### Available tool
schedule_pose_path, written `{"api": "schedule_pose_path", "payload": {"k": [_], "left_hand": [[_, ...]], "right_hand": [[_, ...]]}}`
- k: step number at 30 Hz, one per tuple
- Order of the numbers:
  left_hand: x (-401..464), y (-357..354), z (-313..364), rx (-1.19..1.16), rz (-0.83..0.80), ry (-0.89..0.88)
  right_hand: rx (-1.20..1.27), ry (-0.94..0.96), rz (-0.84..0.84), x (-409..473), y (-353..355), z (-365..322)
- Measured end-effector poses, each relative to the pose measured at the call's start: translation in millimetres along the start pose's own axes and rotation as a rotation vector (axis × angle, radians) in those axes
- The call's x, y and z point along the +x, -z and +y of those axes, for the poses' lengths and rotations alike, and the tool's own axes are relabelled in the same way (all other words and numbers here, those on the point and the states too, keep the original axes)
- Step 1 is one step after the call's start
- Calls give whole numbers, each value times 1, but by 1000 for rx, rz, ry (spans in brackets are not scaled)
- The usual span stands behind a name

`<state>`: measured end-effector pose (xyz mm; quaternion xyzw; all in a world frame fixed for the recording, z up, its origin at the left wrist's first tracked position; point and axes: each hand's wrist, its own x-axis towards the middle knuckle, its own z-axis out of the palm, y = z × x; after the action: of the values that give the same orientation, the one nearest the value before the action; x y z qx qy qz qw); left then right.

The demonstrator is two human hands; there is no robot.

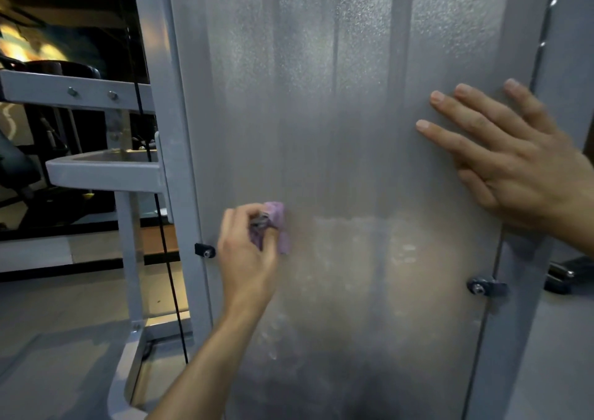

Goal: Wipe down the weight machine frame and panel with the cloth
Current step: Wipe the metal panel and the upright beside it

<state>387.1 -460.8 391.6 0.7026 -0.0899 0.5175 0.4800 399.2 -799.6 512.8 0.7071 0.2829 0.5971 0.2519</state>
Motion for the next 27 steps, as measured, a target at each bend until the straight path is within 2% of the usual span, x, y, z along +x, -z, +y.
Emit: {"api": "schedule_pose_path", "payload": {"k": [2, 3, 5, 7, 9, 13, 15, 16, 18, 20, 21, 23, 25, 27], "left_hand": [[-1, -6, 3, -30, 116, 66], [-7, -13, 9, -72, 120, 69], [-24, -29, 22, -145, 3, -9], [-38, -35, 32, -88, -154, -124], [-31, -29, 33, -67, -194, -143], [2, -9, 14, -88, 65, 64], [1, -16, 13, -75, 142, 103], [-7, -25, 19, -101, 120, 78], [-28, -40, 32, -139, -37, -45], [-39, -43, 39, -51, -207, -187], [-35, -40, 39, -22, -231, -240], [-15, -30, 33, -37, -151, -225], [2, -24, 30, -36, 8, -89], [-3, -32, 37, -28, 41, -62]], "right_hand": [[8, -11, -10, 0, 1, 0], [9, -14, -13, 1, 2, 0], [9, -19, -11, 0, 1, -1], [10, -19, -14, -1, 1, -1], [9, -17, -15, -1, 2, 1], [9, -27, -21, -1, 1, -1], [14, -31, -22, -1, 1, -1], [14, -32, -22, -1, 1, -1], [12, -31, -26, -2, 1, 0], [9, -27, -33, -1, 1, 0], [7, -25, -34, -1, 1, 0], [1, -26, -37, -1, 1, 0], [1, -32, -43, -1, 2, 0], [5, -36, -44, -2, 1, 0]]}}
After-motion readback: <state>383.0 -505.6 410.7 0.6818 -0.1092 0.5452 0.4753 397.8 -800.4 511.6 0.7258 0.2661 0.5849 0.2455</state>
